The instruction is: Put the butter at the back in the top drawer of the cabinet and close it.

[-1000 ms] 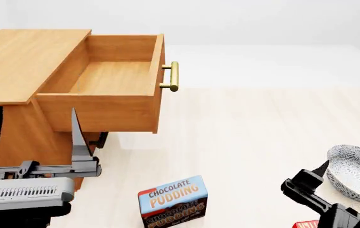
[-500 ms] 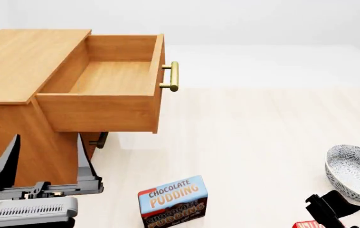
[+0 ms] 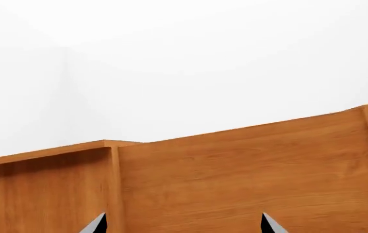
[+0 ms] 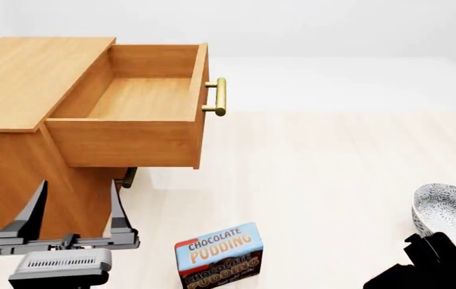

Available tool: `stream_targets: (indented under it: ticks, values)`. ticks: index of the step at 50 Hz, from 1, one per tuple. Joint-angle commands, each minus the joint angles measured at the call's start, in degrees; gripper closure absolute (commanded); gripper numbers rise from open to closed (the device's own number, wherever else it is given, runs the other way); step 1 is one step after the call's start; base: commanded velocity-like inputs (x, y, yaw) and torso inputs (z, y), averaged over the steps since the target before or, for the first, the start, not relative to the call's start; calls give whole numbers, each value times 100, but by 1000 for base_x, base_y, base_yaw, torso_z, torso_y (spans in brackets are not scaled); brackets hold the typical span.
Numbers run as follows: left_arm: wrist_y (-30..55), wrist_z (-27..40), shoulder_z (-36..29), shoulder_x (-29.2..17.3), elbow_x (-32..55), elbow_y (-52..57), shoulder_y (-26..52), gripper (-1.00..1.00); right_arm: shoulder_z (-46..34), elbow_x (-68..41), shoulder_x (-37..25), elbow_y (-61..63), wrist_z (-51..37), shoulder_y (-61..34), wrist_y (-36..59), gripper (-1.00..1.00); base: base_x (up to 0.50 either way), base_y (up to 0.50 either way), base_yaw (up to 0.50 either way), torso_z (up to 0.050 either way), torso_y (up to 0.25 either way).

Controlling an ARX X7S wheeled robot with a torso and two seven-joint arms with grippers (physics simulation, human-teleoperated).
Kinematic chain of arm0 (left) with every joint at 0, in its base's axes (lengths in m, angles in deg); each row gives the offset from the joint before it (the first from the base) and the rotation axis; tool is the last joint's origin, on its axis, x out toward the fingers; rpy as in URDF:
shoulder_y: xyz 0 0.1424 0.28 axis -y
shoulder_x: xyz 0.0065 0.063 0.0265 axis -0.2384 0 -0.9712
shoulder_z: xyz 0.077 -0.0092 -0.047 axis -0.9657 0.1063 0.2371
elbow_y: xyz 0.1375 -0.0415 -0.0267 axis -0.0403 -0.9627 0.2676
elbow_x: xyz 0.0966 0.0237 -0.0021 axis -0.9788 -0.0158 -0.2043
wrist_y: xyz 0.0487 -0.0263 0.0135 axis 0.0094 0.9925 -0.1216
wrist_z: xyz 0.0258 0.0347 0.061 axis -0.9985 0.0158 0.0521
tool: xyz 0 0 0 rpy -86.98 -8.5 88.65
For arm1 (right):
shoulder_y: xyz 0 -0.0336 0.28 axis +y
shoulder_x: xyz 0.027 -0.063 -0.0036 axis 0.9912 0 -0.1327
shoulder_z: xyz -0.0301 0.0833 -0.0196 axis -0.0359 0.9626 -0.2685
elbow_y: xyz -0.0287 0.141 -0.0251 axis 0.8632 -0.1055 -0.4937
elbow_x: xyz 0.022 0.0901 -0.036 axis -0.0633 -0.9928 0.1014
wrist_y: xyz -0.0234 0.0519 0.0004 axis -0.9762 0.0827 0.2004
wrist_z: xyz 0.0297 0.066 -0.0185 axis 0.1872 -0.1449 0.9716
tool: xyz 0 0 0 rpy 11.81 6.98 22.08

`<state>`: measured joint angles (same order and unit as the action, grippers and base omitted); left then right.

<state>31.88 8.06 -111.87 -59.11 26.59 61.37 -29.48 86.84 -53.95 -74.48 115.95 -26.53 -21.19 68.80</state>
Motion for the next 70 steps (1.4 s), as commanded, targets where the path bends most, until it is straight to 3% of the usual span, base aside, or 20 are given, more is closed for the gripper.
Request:
stream_targets:
  ticks: [1, 9, 25, 37, 50, 70]
  values:
    - [-219, -154, 80, 229, 102, -479, -166, -100, 231, -205, 19, -852, -41, -393, -1, -100, 0, 0, 0, 0, 0]
    - [-327, -266, 126, 330, 196, -679, -232, -100, 474, -1218, 19, -1285, -42, -237, -41, -100, 0, 0, 0, 0, 0]
    - [-469, -457, 195, 466, 353, -946, -345, -100, 885, -1615, 19, -1029, -42, -250, 220, -100, 0, 0, 0, 0, 0]
    - [-499, -567, 250, 535, 432, -1066, -410, -100, 662, -1919, 19, -1487, -42, -437, 87, -100, 0, 0, 0, 0, 0]
    - [-499, -641, 310, 582, 473, -1163, -490, -100, 295, -1962, 19, -2143, -42, -803, -38, -100, 0, 0, 0, 0, 0]
    - [-418, -727, 390, 677, 474, -1323, -598, -100, 708, -1684, 19, -2261, -42, -1336, 421, -100, 0, 0, 0, 0, 0]
